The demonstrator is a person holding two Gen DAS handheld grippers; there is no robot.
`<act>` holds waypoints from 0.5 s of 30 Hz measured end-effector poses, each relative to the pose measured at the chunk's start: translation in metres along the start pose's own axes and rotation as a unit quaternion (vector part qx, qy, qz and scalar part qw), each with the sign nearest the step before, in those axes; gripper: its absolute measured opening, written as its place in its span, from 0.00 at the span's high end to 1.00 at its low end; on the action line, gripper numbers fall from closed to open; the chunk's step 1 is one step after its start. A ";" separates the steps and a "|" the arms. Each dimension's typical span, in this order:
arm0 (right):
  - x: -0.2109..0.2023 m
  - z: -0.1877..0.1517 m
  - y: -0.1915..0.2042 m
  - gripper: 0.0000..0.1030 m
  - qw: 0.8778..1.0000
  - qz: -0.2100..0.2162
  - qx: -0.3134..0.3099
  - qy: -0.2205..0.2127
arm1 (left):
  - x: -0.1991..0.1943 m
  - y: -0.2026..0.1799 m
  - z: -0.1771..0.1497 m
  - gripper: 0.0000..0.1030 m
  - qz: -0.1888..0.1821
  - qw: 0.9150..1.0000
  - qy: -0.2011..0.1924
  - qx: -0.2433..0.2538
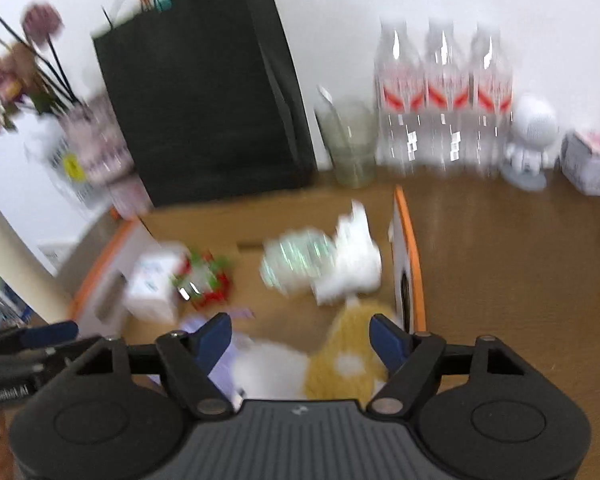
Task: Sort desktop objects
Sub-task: 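Raise both open tools away from the box back over the table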
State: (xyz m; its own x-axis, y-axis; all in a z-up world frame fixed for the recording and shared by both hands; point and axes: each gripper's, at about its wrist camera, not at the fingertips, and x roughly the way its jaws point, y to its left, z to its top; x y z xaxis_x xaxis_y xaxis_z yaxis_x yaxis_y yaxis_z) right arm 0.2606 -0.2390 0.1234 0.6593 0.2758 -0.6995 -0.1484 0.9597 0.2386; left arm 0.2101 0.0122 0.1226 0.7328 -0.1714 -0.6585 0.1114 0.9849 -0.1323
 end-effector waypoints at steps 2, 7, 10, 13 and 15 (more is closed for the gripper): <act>-0.009 0.007 0.002 0.22 1.000 0.011 0.005 0.005 | -0.010 -0.008 0.005 0.17 0.005 1.000 0.003 0.010; -0.028 -0.011 0.014 0.15 1.000 -0.002 -0.013 -0.028 | -0.033 -0.017 -0.009 0.06 0.026 0.999 -0.038 0.004; -0.048 -0.046 0.021 0.15 0.989 0.003 -0.064 -0.131 | -0.057 -0.027 -0.033 0.00 0.057 0.988 -0.139 0.029; -0.057 -0.082 0.020 0.13 0.974 0.004 -0.090 -0.210 | -0.071 -0.034 -0.057 0.00 0.058 0.976 -0.204 0.053; -0.059 -0.100 0.017 0.13 0.968 -0.001 -0.082 -0.237 | -0.075 -0.037 -0.069 0.00 0.057 0.969 -0.234 0.054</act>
State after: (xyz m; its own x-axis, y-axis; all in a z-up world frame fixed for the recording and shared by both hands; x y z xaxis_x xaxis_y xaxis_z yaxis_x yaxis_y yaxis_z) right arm 0.1452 -0.2340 0.1014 0.9179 0.2554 -0.3036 -0.2361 0.9666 0.0994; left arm 0.1043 -0.0130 0.1257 0.9656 -0.0572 -0.2538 0.0631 0.9979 0.0153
